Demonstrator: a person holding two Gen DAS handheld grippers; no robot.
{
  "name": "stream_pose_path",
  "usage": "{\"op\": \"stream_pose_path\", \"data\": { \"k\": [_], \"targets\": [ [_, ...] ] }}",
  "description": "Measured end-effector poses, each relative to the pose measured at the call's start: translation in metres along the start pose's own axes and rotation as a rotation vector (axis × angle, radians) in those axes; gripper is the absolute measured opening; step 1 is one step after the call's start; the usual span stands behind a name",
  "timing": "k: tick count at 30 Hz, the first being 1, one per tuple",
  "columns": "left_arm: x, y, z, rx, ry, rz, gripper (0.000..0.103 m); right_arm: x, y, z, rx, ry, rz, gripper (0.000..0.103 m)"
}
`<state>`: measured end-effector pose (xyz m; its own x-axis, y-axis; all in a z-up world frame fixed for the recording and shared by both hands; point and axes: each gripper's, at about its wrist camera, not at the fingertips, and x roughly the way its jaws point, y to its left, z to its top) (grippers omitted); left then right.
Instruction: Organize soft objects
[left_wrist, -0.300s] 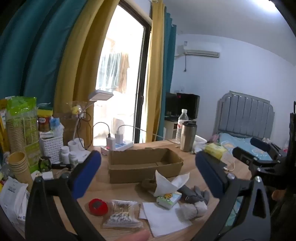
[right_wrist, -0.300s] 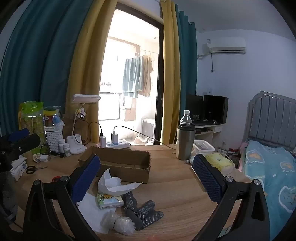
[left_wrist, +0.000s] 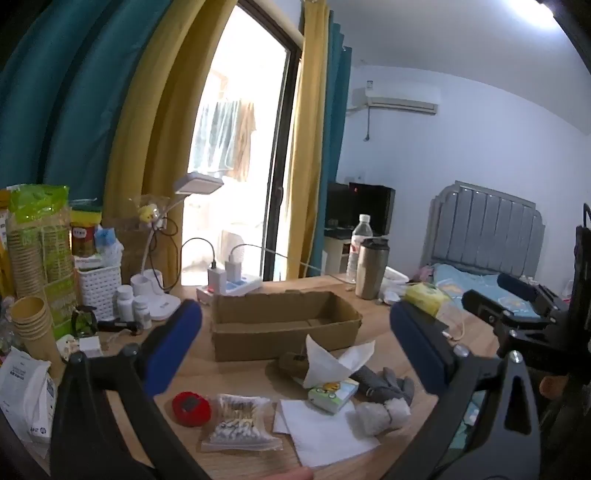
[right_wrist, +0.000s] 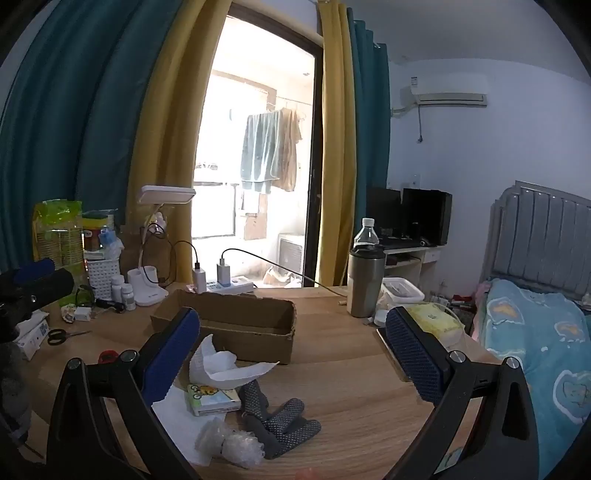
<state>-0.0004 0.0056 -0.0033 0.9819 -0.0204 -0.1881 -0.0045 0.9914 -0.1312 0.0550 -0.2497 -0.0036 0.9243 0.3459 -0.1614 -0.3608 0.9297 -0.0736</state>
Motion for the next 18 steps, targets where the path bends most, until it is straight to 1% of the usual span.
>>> {"op": "stream_pose_path", "data": {
  "k": [1,7,11,18],
  "targets": [
    [0.0000,0.0002,-0.0001,0.001,0.000,0.000,0.103,0.0035,0.0010,0.0011,-0.001,0.015,-0.001,0.103],
    [0.0014,0.0006,-0.0013,0.017,0.011,0.030,0.103,-0.0008,0.0002,0.0013,-0.006,0.022,0.008,0.103],
    [0.0028,0.0029,-0.0021,0.007,0.018,0.029,0.103,0.0038,-0.0021,-0.0013,0.000,0.045,0.015,0.103],
    [0.0035,0.0001,-0.0029,0.012,0.024,0.034,0.103,0.0037,0.0003,-0.0001,-0.006,0.047,0.023,0.103]
  ]
}}
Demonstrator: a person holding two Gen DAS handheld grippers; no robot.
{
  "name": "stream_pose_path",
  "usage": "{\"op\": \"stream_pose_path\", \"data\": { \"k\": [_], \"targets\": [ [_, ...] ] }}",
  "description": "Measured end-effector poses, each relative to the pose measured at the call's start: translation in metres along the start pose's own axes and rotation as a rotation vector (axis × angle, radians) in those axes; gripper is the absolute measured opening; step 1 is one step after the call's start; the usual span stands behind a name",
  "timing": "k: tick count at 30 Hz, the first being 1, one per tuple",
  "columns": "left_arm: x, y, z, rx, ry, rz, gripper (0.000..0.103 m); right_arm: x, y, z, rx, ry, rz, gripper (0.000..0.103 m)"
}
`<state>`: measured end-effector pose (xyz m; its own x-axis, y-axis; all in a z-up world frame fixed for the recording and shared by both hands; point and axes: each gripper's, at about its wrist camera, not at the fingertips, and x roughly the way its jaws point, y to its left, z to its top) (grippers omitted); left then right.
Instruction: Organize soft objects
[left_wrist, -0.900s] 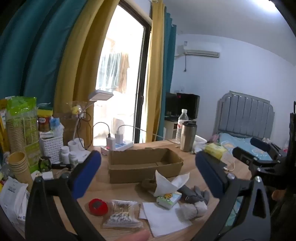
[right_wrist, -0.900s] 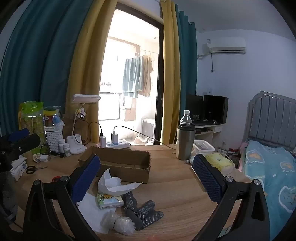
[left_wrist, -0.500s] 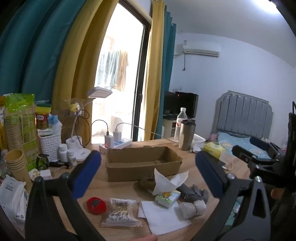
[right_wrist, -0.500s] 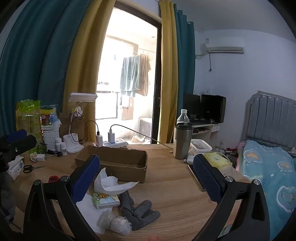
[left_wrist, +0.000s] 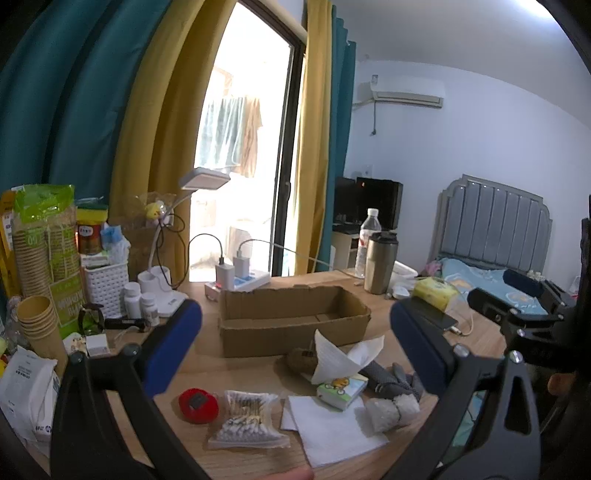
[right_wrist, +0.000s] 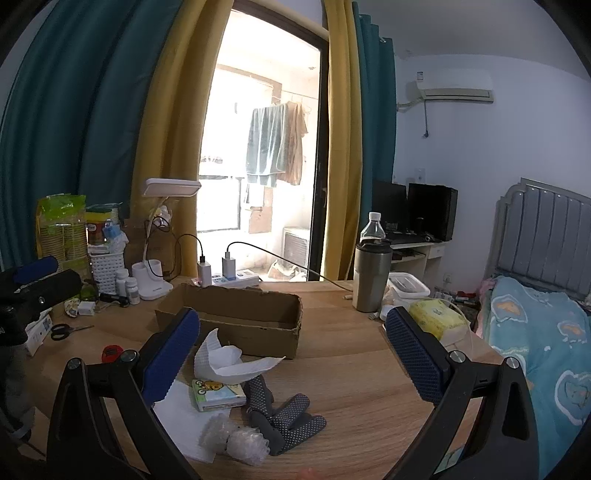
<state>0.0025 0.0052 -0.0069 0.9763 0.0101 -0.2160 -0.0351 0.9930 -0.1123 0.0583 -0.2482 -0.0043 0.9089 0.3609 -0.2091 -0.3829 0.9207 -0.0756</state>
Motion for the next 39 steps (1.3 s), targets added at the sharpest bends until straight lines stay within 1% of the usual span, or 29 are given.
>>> {"op": "stream_pose_path", "data": {
  "k": [18,24,39],
  "targets": [
    [0.0024,-0.0008,-0.0004,-0.010,0.005,0.003,0.103,-0.0003,0.0006,-0.0008,0.006,-0.001,0.005,0.103],
    [0.0064,0.0013,-0.0037,-0.031,0.023,0.001,0.103,-0.0009,0.0003,-0.0014,0.006,0.000,0.006,0.103],
    [0.0057,0.0026,-0.0047,-0.033,0.021,-0.001,0.103,-0.0009,0.0000,-0.0010,0.009,0.002,0.004,0.103]
  ]
}}
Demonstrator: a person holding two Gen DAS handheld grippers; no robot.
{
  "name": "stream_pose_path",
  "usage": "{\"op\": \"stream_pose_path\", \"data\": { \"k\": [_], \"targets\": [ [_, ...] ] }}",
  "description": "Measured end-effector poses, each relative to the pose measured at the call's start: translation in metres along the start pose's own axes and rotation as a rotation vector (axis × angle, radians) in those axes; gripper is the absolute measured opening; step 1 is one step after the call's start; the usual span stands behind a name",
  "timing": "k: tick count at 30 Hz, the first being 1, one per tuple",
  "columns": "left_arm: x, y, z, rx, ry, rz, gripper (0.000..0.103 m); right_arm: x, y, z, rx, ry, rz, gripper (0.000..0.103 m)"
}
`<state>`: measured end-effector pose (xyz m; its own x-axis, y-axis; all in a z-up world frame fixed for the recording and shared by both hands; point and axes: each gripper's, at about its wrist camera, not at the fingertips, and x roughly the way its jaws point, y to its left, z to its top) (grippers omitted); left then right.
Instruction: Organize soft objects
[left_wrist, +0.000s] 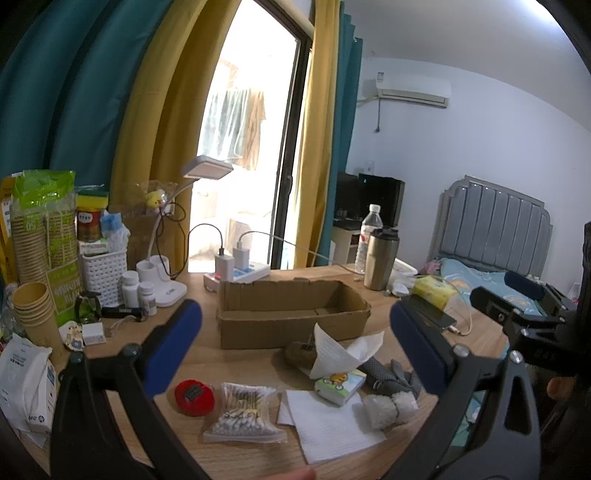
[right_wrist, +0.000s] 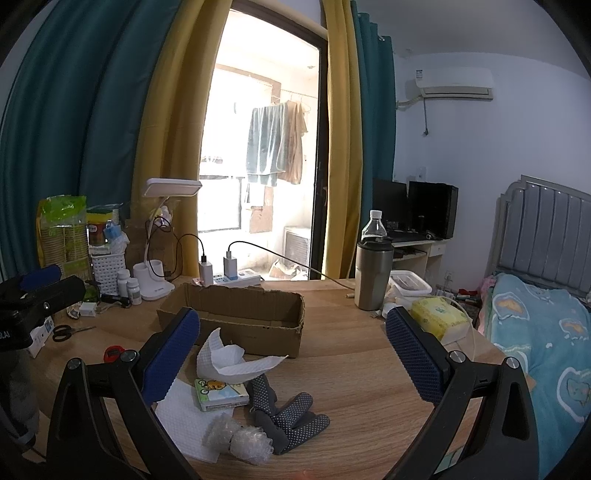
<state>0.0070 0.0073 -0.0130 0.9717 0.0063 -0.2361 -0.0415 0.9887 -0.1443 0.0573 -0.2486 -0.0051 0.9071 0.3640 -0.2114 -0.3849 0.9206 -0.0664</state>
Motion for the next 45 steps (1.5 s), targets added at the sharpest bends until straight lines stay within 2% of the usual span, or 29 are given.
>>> {"op": "stream_pose_path", "data": {
  "k": [45],
  "targets": [
    [0.0047,0.0088,-0.0070,-0.025,0.033,0.001,0.103,0.0080,0.0058,-0.0079,0.012,0.038,0.023,0.103]
  ]
}}
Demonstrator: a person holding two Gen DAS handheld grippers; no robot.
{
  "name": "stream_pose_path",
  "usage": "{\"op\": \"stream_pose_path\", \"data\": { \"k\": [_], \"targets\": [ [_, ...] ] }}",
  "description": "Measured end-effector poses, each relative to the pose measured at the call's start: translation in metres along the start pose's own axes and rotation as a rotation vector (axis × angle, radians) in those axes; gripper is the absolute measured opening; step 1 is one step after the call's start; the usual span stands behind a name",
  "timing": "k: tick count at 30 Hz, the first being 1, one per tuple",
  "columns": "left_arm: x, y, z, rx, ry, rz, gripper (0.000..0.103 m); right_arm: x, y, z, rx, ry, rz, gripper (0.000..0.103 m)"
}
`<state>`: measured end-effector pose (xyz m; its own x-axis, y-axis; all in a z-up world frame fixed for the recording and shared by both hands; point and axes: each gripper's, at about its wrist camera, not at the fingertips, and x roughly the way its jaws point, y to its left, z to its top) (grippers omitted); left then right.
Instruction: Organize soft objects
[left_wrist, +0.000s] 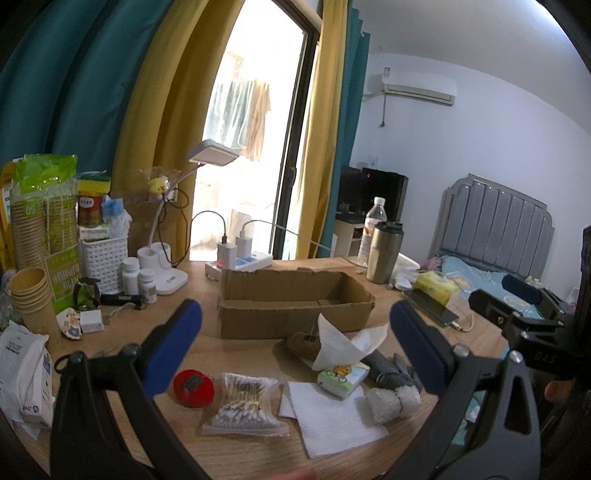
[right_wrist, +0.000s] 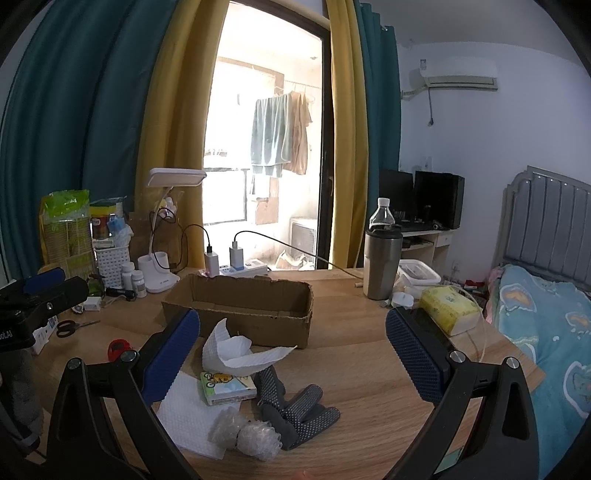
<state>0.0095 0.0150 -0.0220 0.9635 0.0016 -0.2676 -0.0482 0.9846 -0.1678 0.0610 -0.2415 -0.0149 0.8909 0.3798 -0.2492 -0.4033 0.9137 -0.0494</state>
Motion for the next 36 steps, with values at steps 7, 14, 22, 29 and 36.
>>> {"op": "stream_pose_path", "data": {
  "k": [7,14,22,29,36],
  "targets": [
    [0.010,0.005,-0.007,-0.004,0.032,0.011,0.103,0.012,0.001,-0.007,0.011,0.038,0.015,0.103],
    [0.026,0.012,-0.021,0.010,0.097,0.043,0.103,0.032,0.001,-0.020,0.021,0.099,0.036,0.103],
    [0.062,0.038,-0.045,-0.007,0.236,0.128,0.103,0.061,0.000,-0.040,0.032,0.191,0.050,0.103],
    [0.085,0.051,-0.061,-0.017,0.316,0.152,0.103,0.088,-0.005,-0.059,0.047,0.269,0.047,0.103],
    [0.113,0.042,-0.080,0.043,0.431,0.139,0.102,0.109,-0.015,-0.076,0.063,0.335,0.042,0.103]
  ]
}}
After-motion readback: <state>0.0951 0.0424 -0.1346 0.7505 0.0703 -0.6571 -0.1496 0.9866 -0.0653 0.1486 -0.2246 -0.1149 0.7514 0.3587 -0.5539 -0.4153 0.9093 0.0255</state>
